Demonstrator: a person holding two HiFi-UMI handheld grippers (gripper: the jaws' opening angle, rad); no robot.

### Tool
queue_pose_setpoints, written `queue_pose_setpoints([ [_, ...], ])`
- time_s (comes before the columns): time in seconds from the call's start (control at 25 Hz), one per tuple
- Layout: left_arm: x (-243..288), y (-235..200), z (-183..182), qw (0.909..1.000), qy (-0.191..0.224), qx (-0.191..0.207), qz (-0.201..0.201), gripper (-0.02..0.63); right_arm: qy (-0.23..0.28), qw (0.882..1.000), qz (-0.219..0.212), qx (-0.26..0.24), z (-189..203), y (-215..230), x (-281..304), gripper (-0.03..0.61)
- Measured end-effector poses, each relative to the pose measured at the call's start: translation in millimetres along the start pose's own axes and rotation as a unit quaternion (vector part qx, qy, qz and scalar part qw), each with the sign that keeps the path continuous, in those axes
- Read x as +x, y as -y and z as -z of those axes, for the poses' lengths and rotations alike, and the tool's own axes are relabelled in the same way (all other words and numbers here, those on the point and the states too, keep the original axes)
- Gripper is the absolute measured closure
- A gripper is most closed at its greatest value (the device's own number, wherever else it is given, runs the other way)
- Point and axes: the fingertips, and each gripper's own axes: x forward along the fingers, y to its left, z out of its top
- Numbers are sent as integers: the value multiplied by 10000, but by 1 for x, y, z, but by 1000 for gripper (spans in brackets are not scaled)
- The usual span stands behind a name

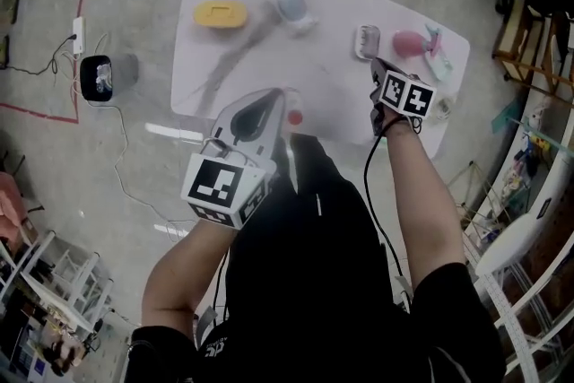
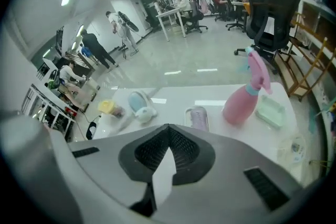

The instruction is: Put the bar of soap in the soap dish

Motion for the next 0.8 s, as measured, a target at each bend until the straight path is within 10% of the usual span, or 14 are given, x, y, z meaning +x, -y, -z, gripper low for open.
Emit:
queue_pose_setpoints([
  [0.8, -84, 41, -70, 9964, 585, 560, 263, 604, 1722, 9751, -1261, -595, -39, -157, -224, 563],
])
